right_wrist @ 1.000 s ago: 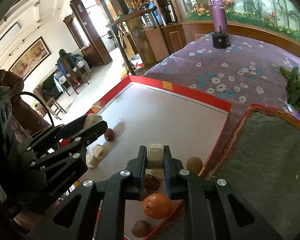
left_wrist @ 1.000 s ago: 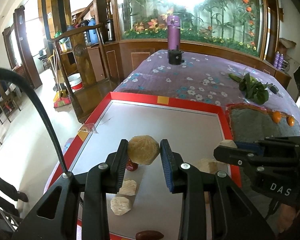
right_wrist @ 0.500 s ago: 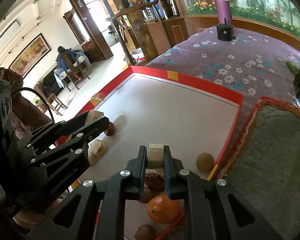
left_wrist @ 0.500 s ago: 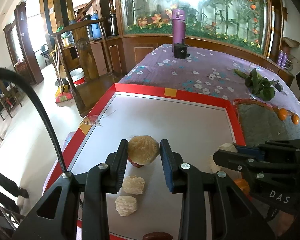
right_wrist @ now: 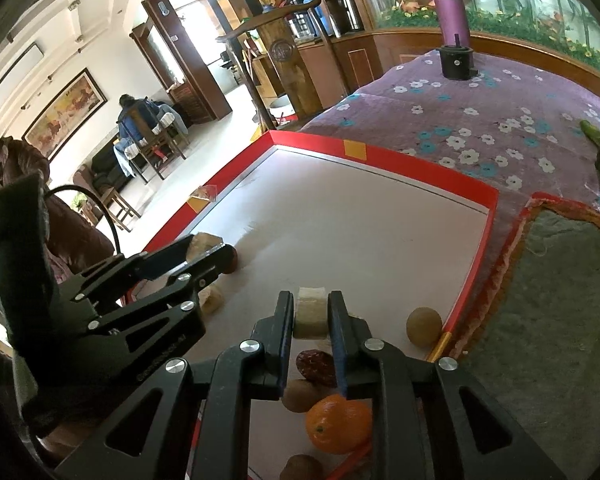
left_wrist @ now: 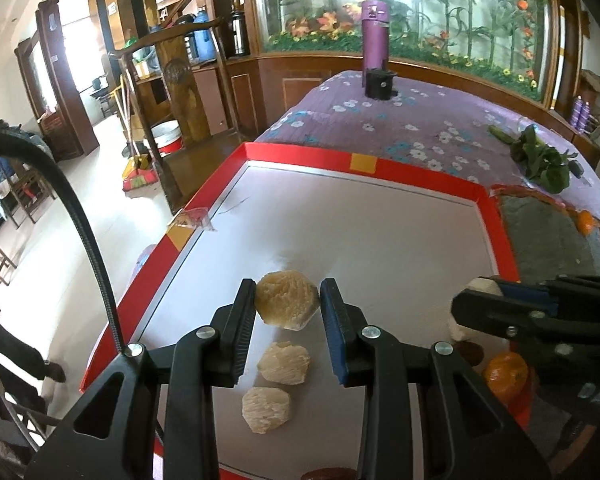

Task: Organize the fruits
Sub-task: 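Carry both items over the white tray and open both tools, then move both open tools back over the grey mat, then grasp a tangerine with right tool while left tool grasps another tangerine, then carry both tangerines over the white tray and hold them there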

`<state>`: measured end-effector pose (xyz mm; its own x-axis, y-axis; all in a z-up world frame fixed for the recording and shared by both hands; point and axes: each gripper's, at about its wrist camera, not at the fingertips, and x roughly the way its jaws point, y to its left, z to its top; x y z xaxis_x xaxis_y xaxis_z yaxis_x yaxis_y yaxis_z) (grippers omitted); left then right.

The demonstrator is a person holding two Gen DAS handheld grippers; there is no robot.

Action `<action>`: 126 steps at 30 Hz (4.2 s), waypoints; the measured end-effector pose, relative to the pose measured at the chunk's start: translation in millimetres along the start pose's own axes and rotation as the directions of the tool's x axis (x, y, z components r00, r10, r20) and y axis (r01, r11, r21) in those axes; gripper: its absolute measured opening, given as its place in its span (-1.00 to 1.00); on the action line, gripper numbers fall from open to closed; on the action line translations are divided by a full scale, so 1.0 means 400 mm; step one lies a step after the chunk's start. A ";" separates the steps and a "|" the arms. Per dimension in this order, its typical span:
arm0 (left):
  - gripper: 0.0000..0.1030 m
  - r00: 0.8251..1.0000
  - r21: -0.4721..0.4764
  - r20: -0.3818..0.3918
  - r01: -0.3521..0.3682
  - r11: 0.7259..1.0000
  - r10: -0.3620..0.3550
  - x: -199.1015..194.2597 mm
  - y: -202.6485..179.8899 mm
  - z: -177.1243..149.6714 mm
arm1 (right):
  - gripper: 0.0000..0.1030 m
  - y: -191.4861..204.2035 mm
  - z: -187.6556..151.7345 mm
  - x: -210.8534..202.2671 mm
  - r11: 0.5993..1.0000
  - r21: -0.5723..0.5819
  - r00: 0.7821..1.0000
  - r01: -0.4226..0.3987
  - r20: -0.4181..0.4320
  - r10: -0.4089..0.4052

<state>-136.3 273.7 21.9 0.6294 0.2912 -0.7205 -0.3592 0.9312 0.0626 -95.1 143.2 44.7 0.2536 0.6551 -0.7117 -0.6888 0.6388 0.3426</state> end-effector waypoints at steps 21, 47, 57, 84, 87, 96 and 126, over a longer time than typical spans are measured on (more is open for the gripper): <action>0.33 1.000 0.099 0.012 0.006 0.995 -0.008 -0.053 -0.101 0.016 | -0.37 -0.195 -0.030 -0.133 0.984 0.175 0.995 -0.013 0.099 -0.005; 0.48 0.973 0.407 -0.072 0.231 0.884 -0.221 -0.093 -0.664 0.123 | 0.34 -0.778 -0.167 -0.494 0.726 0.571 0.823 0.383 0.146 -0.549; 0.48 0.963 0.428 -0.119 0.269 0.863 -0.241 -0.056 -0.780 0.131 | 0.04 -0.825 -0.173 -0.436 0.746 0.534 0.854 0.396 0.084 -0.514; -0.01 0.937 0.405 -0.171 0.349 0.845 -0.306 0.075 -0.964 0.134 | -0.29 -0.836 -0.189 -0.450 0.727 0.553 0.858 0.406 0.042 -0.511; -0.39 0.939 0.428 -0.155 0.344 0.836 -0.307 0.064 -0.973 0.128 | -0.29 -0.834 -0.187 -0.449 0.729 0.548 0.857 0.410 0.042 -0.514; -0.40 0.956 0.454 -0.035 0.275 0.847 -0.291 -0.014 -0.942 0.114 | -0.31 -0.834 -0.189 -0.450 0.735 0.539 0.854 0.410 0.055 -0.517; -0.39 0.945 0.255 0.223 0.180 0.950 -0.239 -0.281 -0.512 0.075 | -0.32 -0.471 -0.143 -0.437 0.870 0.268 0.829 0.415 0.283 -0.482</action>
<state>-113.0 57.0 110.6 0.8343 0.1017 -0.5418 -0.0521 0.9930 0.1062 -48.5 -114.8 69.5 0.7345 0.3489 -0.5821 -0.3121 0.9353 0.1667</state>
